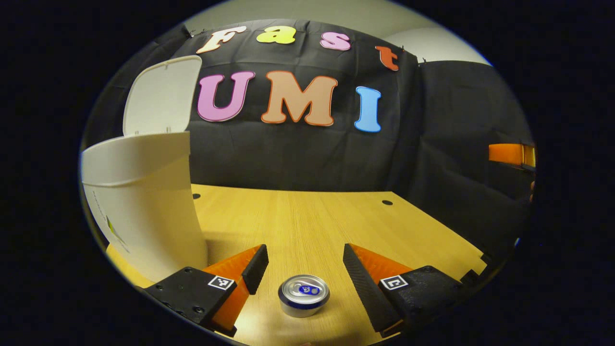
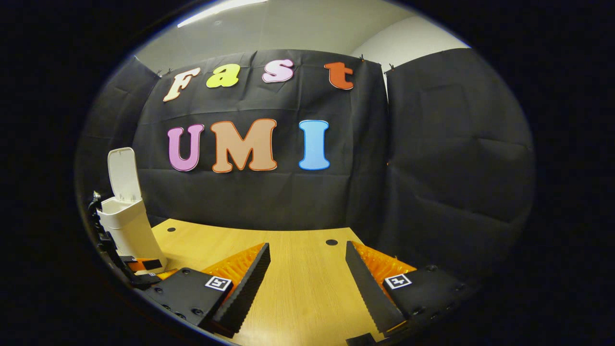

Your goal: Press the lid of the desktop garbage bin to open it, pick up the crumpled paper on the desktop and throw it into the bin, then pick up the pop can on the desktop and drop it into the bin, and finally close the garbage bin lid.

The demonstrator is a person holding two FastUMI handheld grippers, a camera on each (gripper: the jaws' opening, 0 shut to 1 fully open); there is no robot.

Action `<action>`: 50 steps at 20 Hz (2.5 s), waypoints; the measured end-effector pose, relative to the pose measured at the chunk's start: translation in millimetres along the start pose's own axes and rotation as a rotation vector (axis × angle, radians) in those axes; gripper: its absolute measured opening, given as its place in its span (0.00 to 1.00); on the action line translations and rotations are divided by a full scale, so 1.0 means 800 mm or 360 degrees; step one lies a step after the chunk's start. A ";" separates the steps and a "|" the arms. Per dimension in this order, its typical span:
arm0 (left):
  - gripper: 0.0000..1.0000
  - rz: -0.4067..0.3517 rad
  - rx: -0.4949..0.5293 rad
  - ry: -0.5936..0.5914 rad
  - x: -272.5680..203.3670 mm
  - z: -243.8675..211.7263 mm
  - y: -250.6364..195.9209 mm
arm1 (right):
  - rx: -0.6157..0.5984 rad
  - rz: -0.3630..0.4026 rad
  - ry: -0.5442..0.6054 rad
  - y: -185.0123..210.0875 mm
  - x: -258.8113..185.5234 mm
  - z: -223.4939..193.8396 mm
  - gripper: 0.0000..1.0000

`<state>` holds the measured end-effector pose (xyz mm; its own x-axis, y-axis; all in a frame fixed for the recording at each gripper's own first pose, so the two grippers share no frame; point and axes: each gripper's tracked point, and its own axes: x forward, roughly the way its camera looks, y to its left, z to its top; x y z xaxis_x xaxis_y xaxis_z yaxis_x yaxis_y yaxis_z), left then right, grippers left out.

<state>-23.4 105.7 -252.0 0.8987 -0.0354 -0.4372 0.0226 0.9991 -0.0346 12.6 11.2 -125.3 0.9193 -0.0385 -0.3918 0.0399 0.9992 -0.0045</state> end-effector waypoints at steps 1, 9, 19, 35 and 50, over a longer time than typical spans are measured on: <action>0.94 0.0006 -0.0008 0.0036 0.005 -0.013 -0.002 | 0.0005 -0.0003 0.0014 -0.003 -0.001 -0.004 0.99; 0.95 0.0068 0.0002 0.0352 0.033 -0.109 0.003 | -0.0055 0.0031 0.0048 -0.001 -0.001 -0.010 0.99; 0.79 0.0051 0.0058 0.0072 0.025 0.031 0.016 | -0.0060 0.0159 0.0008 0.042 0.003 -0.013 0.99; 0.77 0.0441 0.0006 -0.0647 -0.051 0.325 0.184 | -0.0054 0.0314 -0.0014 0.101 0.016 -0.016 1.00; 0.92 0.0593 0.0010 -0.0664 -0.091 0.375 0.290 | -0.0131 0.0341 -0.0005 0.142 0.023 -0.021 1.00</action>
<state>47.8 346.4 41.3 0.9436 0.3301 -0.0259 -0.3281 0.9427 0.0604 27.4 123.9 -148.8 0.9044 0.1748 -0.3892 -0.1883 0.9821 0.0035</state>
